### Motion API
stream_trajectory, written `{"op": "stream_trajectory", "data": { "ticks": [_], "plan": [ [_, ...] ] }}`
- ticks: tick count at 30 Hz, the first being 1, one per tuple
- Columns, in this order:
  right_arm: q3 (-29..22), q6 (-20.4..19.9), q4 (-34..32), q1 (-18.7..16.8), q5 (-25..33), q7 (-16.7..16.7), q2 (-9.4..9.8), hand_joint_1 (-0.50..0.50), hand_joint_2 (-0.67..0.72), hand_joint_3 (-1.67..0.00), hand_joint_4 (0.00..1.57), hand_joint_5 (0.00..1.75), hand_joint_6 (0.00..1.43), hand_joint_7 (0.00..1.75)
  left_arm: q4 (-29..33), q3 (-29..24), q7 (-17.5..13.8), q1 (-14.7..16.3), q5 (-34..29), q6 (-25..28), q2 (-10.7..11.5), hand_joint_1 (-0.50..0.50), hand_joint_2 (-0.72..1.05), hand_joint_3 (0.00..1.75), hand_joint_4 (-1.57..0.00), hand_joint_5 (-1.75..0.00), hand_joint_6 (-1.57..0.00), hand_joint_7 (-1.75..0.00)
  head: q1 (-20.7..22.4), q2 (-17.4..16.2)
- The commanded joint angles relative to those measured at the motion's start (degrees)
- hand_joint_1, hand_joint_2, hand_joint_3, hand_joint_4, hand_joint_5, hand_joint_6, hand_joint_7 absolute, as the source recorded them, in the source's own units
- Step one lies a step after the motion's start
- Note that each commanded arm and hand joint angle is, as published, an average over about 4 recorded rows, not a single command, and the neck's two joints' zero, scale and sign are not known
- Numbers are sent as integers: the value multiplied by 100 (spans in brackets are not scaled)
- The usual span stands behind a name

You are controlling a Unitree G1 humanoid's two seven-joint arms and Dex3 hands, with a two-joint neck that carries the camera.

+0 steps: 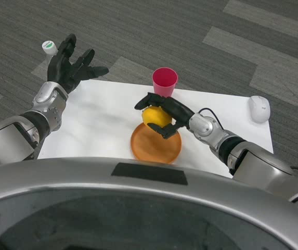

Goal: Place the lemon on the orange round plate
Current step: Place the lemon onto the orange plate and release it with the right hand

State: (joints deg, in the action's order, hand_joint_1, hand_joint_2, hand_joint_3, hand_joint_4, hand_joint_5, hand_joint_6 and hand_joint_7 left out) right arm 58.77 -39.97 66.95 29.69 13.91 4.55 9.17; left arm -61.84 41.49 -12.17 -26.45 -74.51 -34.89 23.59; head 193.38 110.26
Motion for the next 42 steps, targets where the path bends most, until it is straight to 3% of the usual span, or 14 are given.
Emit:
{"op": "stream_trajectory", "data": {
  "ticks": [1,2,4,6,9,13,19,24,27,30,32,34,38,42],
  "plan": [
    [170,56,24,72,50,6,63,-40,-60,-139,36,165,21,103,41,30,-1,0,-16,31,111,50,96,4,-4,0,0,0,-47,-16],
    [201,58,26,72,50,4,65,-39,-60,-137,36,165,21,106,41,33,1,-5,-18,37,111,50,96,4,-4,0,0,0,-58,-20],
    [276,80,57,79,53,4,78,-27,-57,-127,34,165,23,115,38,46,4,-22,-24,46,111,50,98,4,-4,0,0,0,-54,-18],
    [381,137,132,96,57,9,113,-7,-51,-113,37,165,24,120,34,85,4,-66,-42,51,111,50,100,2,-4,0,0,0,-69,-48],
    [517,205,198,129,59,11,153,12,-41,-103,46,165,27,129,19,140,10,-123,-79,70,111,50,96,2,-4,0,0,0,-82,-100],
    [597,306,268,151,61,20,155,23,-38,-91,51,170,29,140,-12,186,17,-172,-112,88,111,50,96,9,-4,0,0,0,-74,-132],
    [649,433,409,173,83,44,137,29,-29,-83,71,175,34,150,-76,290,30,-249,-176,88,102,50,105,4,-4,0,0,0,-74,-131],
    [724,447,415,177,88,64,137,21,-29,-79,54,172,24,150,-115,334,37,-264,-222,88,87,50,96,9,-4,0,0,0,-56,-224],
    [728,447,419,177,94,72,137,16,-29,-79,22,165,6,110,-153,334,43,-264,-222,88,80,50,96,7,-4,0,0,0,-38,-218],
    [772,449,424,177,94,72,144,10,-29,-79,4,160,0,77,-175,334,56,-264,-224,88,63,50,100,4,-4,0,0,0,2,-200],
    [790,453,424,177,94,72,146,7,-22,-79,0,153,0,61,-188,334,63,-264,-229,88,58,50,103,9,-5,0,0,0,7,-193],
    [807,455,433,182,97,72,151,5,-13,-79,0,153,0,58,-208,334,67,-266,-233,88,56,50,100,9,-7,0,0,0,9,-191],
    [823,455,457,186,97,72,155,1,-8,-79,0,155,0,49,-225,334,76,-273,-253,88,49,50,105,7,-7,0,0,0,54,-164],
    [829,442,461,186,101,70,155,-5,-3,-69,0,145,0,38,-241,334,89,-273,-260,88,49,50,105,9,-7,0,0,0,86,-137]
  ]
}}
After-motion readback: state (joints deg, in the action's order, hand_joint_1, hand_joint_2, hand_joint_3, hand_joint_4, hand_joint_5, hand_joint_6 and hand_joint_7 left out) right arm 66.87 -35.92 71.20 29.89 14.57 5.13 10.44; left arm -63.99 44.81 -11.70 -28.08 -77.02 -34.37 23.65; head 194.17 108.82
